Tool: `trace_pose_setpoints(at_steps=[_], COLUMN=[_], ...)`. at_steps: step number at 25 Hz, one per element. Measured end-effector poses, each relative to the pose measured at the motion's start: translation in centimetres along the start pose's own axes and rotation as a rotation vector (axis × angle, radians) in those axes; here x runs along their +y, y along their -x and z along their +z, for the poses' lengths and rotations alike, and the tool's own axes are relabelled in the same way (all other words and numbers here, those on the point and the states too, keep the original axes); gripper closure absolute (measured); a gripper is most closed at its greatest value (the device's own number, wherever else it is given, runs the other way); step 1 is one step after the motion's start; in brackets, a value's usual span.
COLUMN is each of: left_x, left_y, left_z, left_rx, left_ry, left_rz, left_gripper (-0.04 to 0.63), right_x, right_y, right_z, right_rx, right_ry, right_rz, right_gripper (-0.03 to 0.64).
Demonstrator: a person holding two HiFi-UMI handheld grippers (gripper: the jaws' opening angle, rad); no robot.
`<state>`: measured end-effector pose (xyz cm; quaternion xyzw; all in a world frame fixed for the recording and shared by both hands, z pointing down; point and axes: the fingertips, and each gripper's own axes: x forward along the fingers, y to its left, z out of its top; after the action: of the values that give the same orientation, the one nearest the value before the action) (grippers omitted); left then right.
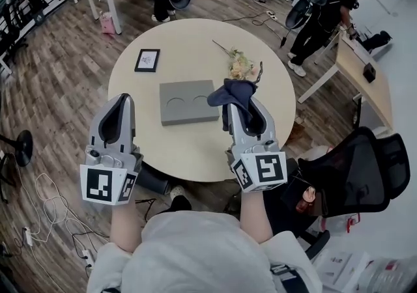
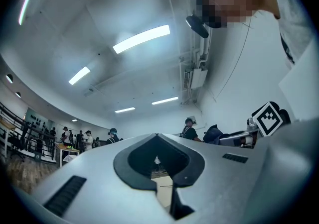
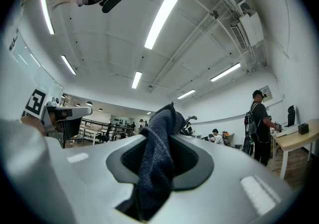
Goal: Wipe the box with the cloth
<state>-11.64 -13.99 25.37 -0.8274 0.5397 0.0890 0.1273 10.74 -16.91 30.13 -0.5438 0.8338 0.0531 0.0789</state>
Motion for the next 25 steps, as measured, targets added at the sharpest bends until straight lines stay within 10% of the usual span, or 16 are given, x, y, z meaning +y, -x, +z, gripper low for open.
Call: trace_pose_setpoints(at_steps=[25], left_x=[7.1], left_y=[-4.8], left_z=[-7.0], left_rx=[0.099], left_ry=[0.052], left_rz=[0.019], left_gripper=[0.588], right_x=[1.4], right_y=[-12.8], right_z=[-11.7], right_rx=[0.283], right_ry=[-0.187], right_rz=[0.032], right_gripper=[0.508])
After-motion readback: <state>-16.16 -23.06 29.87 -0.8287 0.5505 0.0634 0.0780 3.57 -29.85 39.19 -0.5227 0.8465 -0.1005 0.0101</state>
